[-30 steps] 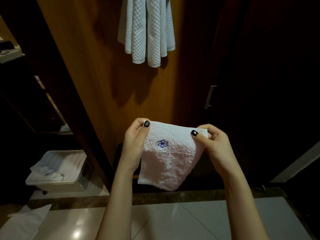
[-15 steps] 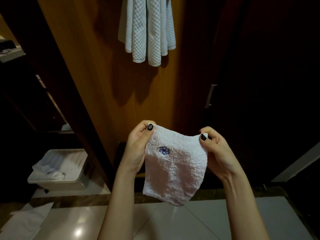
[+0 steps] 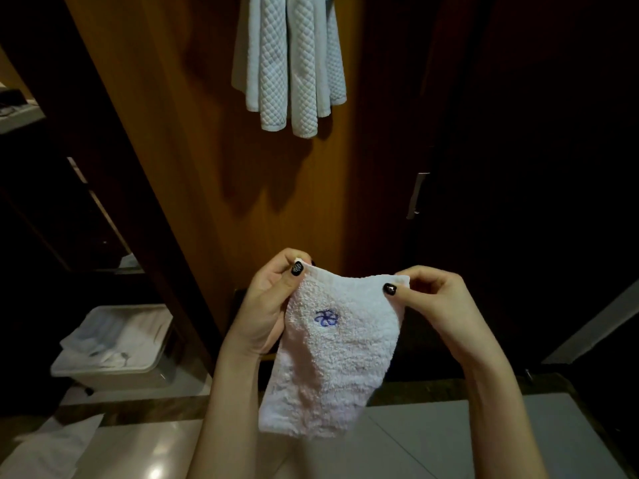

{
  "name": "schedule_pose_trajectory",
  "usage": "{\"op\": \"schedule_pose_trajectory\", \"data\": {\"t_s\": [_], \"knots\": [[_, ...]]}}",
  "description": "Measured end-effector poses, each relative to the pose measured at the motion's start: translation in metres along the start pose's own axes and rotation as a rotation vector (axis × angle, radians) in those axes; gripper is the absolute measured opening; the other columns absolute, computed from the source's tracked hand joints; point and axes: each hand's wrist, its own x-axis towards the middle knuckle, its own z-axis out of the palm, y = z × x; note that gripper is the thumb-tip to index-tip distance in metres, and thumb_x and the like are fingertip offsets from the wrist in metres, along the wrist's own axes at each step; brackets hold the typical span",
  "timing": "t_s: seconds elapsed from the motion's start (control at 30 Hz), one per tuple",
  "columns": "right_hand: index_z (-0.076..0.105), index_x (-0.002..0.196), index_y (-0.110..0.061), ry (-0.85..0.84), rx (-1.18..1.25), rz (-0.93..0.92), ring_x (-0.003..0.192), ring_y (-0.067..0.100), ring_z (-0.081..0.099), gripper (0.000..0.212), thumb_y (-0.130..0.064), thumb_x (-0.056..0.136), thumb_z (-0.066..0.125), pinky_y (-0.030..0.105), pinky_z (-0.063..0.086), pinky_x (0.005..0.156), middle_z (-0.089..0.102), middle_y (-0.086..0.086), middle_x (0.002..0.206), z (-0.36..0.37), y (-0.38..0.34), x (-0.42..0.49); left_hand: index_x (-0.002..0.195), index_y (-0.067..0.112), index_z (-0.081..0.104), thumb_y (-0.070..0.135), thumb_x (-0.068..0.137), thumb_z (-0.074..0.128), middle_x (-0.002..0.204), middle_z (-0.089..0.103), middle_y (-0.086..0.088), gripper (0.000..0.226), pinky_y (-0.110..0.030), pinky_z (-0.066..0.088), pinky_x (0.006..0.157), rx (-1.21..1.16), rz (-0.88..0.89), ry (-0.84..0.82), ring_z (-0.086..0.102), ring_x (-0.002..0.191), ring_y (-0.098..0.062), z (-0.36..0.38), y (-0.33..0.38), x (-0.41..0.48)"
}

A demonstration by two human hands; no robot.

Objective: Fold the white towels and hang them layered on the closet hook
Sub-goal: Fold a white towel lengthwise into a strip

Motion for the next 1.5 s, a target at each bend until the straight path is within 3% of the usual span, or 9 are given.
{"op": "schedule_pose_trajectory", "data": {"t_s": [0.2, 0.33, 0.43, 0.57, 0.73, 0.97, 1.17, 1.3, 1.5], "knots": [[0.077, 0.082, -0.027, 0.056, 0.048, -0.164, 0.069, 0.001, 0.062, 0.017, -0.013, 0.087, 0.069, 0.012, 0.047, 0.061, 0.07, -0.004, 0.076, 0.014, -0.004, 0.004, 0.085, 0.021, 0.068, 0.047, 0.072, 0.081, 0.084, 0.057, -0.016, 0.032, -0.023, 0.048, 0.064, 0.076, -0.054, -0.063, 0.058, 0.07, -0.015, 0.005, 0.005, 0.0], [0.075, 0.081, -0.022, -0.036, 0.224, -0.074, 0.069, 0.009, 0.061, 0.013, -0.035, 0.079, 0.073, 0.019, 0.048, 0.062, 0.068, -0.002, 0.076, 0.027, -0.005, 0.006, 0.092, 0.024, 0.074, 0.045, 0.079, 0.075, 0.09, 0.07, -0.012, 0.025, -0.038, 0.051, 0.077, 0.204, -0.063, -0.063, 0.064, 0.083, -0.029, 0.012, 0.007, 0.001], [0.074, 0.079, -0.022, -0.129, 0.298, -0.025, 0.07, 0.012, 0.062, 0.01, -0.031, 0.08, 0.072, 0.021, 0.05, 0.062, 0.069, 0.001, 0.078, 0.034, -0.007, 0.009, 0.1, 0.03, 0.071, 0.045, 0.08, 0.074, 0.093, 0.074, -0.013, 0.025, -0.031, 0.056, 0.072, 0.235, -0.062, -0.077, 0.07, 0.084, -0.025, 0.017, 0.007, 0.002], [0.073, 0.077, -0.015, -0.19, 0.374, -0.015, 0.062, 0.005, 0.062, 0.012, -0.018, 0.085, 0.063, 0.016, 0.049, 0.057, 0.067, -0.002, 0.072, 0.034, -0.01, 0.012, 0.085, 0.031, 0.067, 0.053, 0.067, 0.083, 0.086, 0.073, -0.016, 0.032, -0.031, 0.053, 0.064, 0.197, -0.038, -0.018, 0.068, 0.076, -0.026, 0.019, 0.006, 0.006], [0.071, 0.076, -0.019, -0.234, 0.26, -0.007, 0.051, -0.002, 0.049, 0.026, -0.031, 0.092, 0.054, 0.008, 0.04, 0.05, 0.056, -0.01, 0.06, 0.036, -0.015, 0.014, 0.077, 0.029, 0.074, 0.048, 0.063, 0.085, 0.084, 0.072, 0.005, 0.027, -0.02, 0.052, 0.071, 0.269, 0.079, -0.012, 0.067, 0.082, -0.008, 0.022, 0.0, 0.013], [0.069, 0.093, -0.024, -0.146, 0.374, 0.049, 0.065, 0.014, 0.056, 0.041, -0.059, 0.084, 0.052, 0.023, 0.048, 0.062, 0.062, 0.004, 0.07, 0.041, -0.011, 0.023, 0.076, 0.028, 0.075, 0.036, 0.068, 0.086, 0.087, 0.07, 0.01, 0.016, -0.019, 0.05, 0.076, 0.288, 0.125, -0.007, 0.063, 0.085, -0.005, 0.018, -0.01, 0.023], [0.076, 0.086, -0.02, -0.112, 0.353, 0.095, 0.081, 0.019, 0.066, 0.046, -0.06, 0.084, 0.052, 0.028, 0.054, 0.075, 0.071, 0.006, 0.084, 0.041, -0.009, 0.024, 0.081, 0.017, 0.071, 0.013, 0.076, 0.073, 0.108, 0.072, -0.001, 0.007, -0.022, 0.053, 0.081, 0.267, 0.124, -0.027, 0.068, 0.101, -0.014, 0.02, -0.017, 0.027], [0.078, 0.099, -0.022, -0.119, 0.217, 0.082, 0.103, 0.017, 0.07, 0.047, -0.048, 0.098, 0.039, 0.024, 0.055, 0.083, 0.074, 0.003, 0.109, 0.033, -0.012, 0.02, 0.083, 0.022, 0.07, 0.015, 0.077, 0.072, 0.099, 0.074, 0.004, 0.009, -0.022, 0.053, 0.081, 0.313, 0.182, -0.024, 0.069, 0.096, -0.014, 0.025, -0.021, 0.029], [0.073, 0.11, -0.016, -0.085, 0.264, 0.116, 0.099, 0.014, 0.071, 0.046, -0.045, 0.097, 0.04, 0.019, 0.054, 0.078, 0.075, 0.001, 0.105, 0.023, -0.011, 0.016, 0.082, 0.029, 0.07, 0.021, 0.078, 0.073, 0.085, 0.07, 0.007, 0.009, -0.019, 0.052, 0.075, 0.407, 0.247, 0.099, 0.065, 0.084, -0.007, 0.027, -0.028, 0.035]]}}
